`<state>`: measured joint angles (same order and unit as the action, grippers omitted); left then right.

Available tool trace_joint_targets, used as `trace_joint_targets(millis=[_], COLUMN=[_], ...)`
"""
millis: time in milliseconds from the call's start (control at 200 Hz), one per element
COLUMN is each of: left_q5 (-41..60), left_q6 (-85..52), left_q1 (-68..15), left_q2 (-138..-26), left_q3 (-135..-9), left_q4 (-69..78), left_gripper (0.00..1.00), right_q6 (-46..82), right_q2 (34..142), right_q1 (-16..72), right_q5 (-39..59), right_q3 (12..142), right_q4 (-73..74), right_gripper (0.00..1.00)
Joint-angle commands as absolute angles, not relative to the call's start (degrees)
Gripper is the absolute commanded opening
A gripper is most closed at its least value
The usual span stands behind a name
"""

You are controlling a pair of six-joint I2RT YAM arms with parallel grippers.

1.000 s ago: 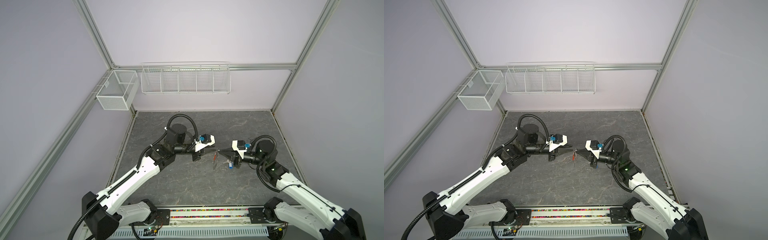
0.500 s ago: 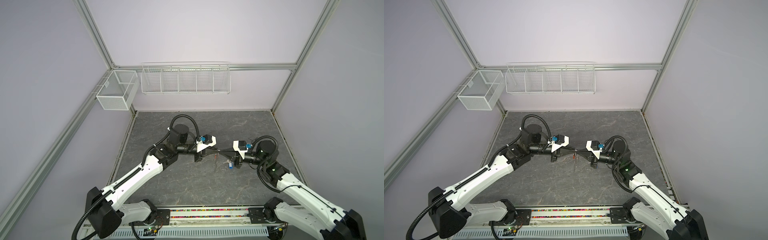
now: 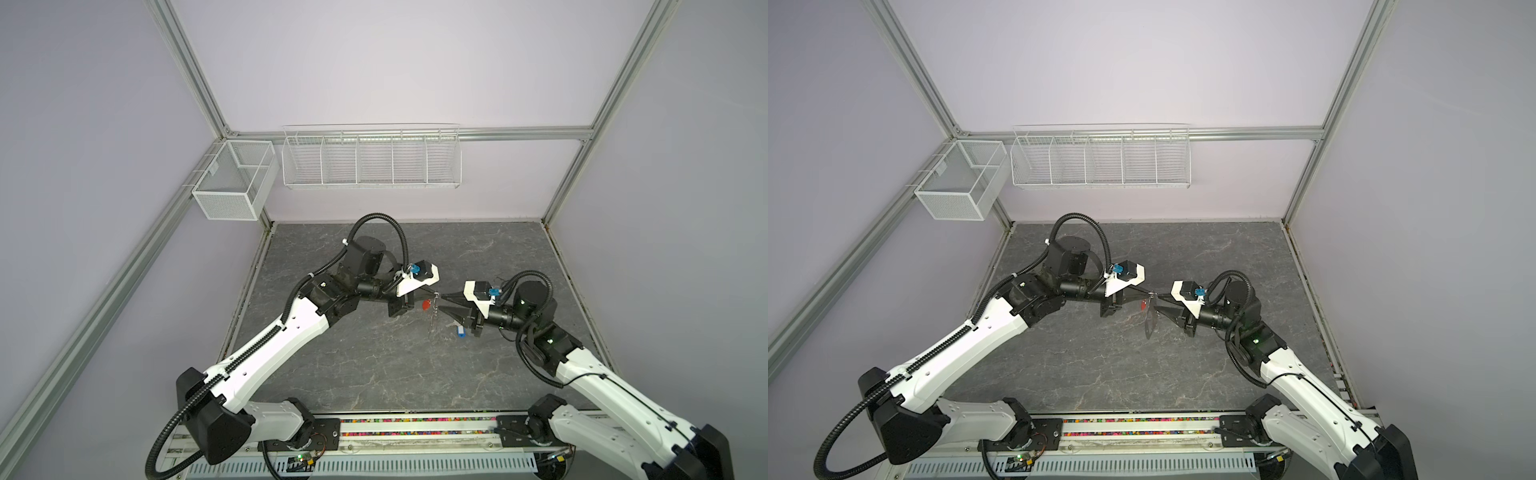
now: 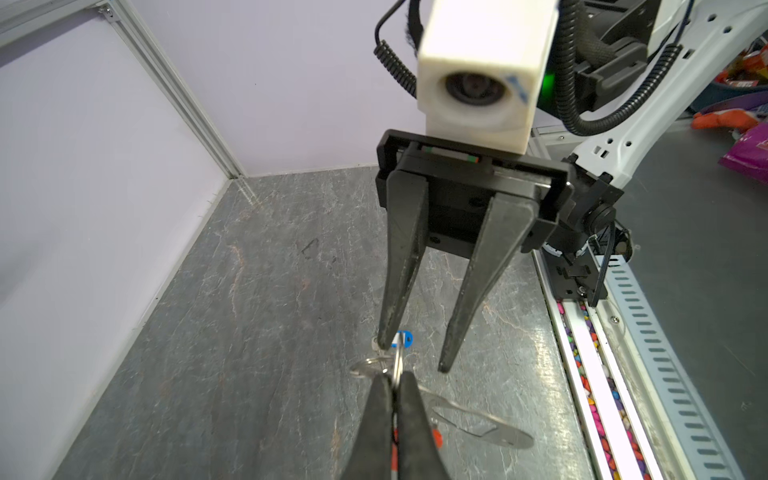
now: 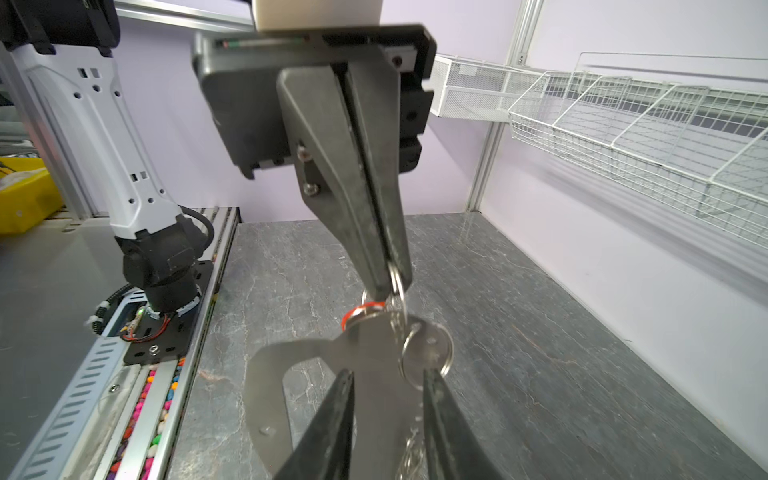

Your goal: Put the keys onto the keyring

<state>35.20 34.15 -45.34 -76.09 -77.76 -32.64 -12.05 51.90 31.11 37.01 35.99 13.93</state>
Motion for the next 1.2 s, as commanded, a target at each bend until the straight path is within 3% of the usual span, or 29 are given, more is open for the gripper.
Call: trace_joint_targets(millis=[0, 410, 1194], left_q5=[27.78, 21.65, 22.47], left_q6=[39.35, 40.17, 40.52], left_q1=[-47.31, -51.46, -52.87], left_q2=[-78.43, -86.74, -88.85], left_q3=[-84.41, -98.0, -101.1], left_q4=[-48.43, -61.99, -62.85], left_gripper=[0.0, 0.0, 0.0], right_q6=[-14.14, -11.35, -11.43], right_q2=[50.12, 51.57, 54.59], right_q1=[30.89, 31.86, 32.43], right_q5=[33.84, 38.78, 40.42], right_q3=[36.48, 36.42, 37.53], right_q4=[12.23, 18.02, 17.29], right_gripper=[0.32, 0.25, 0.15])
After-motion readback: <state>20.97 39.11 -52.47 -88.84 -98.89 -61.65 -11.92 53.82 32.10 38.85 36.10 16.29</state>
